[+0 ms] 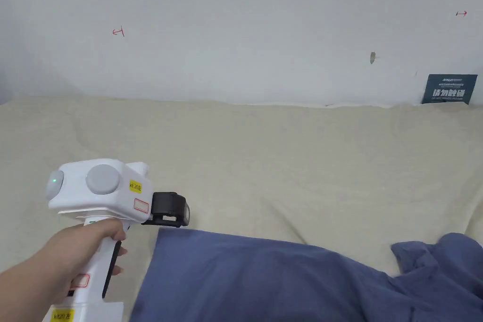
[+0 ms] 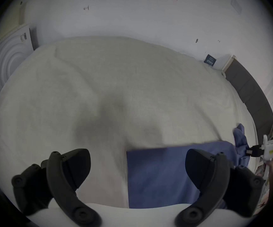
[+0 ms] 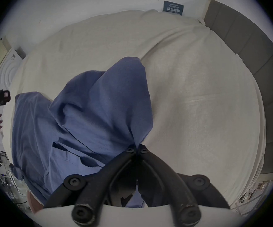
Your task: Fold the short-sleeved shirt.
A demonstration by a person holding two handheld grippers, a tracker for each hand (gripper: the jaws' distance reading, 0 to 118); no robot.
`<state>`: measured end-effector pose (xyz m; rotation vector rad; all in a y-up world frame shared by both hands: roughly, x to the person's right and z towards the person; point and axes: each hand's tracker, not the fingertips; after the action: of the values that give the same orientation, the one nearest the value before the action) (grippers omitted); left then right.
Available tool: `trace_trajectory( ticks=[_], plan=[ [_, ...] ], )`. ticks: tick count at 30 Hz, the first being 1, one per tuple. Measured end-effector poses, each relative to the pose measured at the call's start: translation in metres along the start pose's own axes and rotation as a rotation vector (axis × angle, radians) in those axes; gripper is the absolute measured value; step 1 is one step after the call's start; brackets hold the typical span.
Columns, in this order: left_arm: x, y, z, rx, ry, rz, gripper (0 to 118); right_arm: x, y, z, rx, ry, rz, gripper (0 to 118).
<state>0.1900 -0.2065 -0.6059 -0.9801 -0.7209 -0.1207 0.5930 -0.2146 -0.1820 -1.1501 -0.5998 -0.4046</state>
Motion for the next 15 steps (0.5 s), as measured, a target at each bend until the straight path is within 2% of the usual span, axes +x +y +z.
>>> trace_trajectory(
  ticks=[2,6,8,9,11,12,13,15],
  plan=[
    [-0.001,0.003,-0.028,-0.113,0.054,-0.005,116,0.004,0.002,-0.004,-0.012,0.005,0.002,0],
    [0.002,0.001,-0.07,-0.185,0.135,-0.117,116,0.005,0.004,-0.008,-0.026,0.011,-0.003,0],
    [0.007,0.001,-0.068,-0.156,0.136,-0.123,114,0.003,0.005,-0.01,-0.032,0.002,0.021,0],
    [0.01,-0.001,-0.063,-0.14,0.14,-0.128,105,0.002,0.006,-0.01,-0.035,-0.003,0.029,0],
    [0.026,-0.015,-0.039,-0.089,0.13,-0.151,66,0.0,0.007,-0.012,-0.038,-0.01,0.04,0],
    [0.033,-0.021,-0.032,-0.081,0.103,-0.168,41,-0.002,0.008,-0.011,-0.037,-0.016,0.048,0],
    [0.038,-0.027,-0.029,-0.096,0.1,-0.203,6,-0.004,0.008,-0.011,-0.033,-0.022,0.063,0],
    [0.04,-0.036,-0.027,-0.101,0.102,-0.208,3,-0.003,0.007,-0.011,-0.027,-0.031,0.077,0]
  ],
)
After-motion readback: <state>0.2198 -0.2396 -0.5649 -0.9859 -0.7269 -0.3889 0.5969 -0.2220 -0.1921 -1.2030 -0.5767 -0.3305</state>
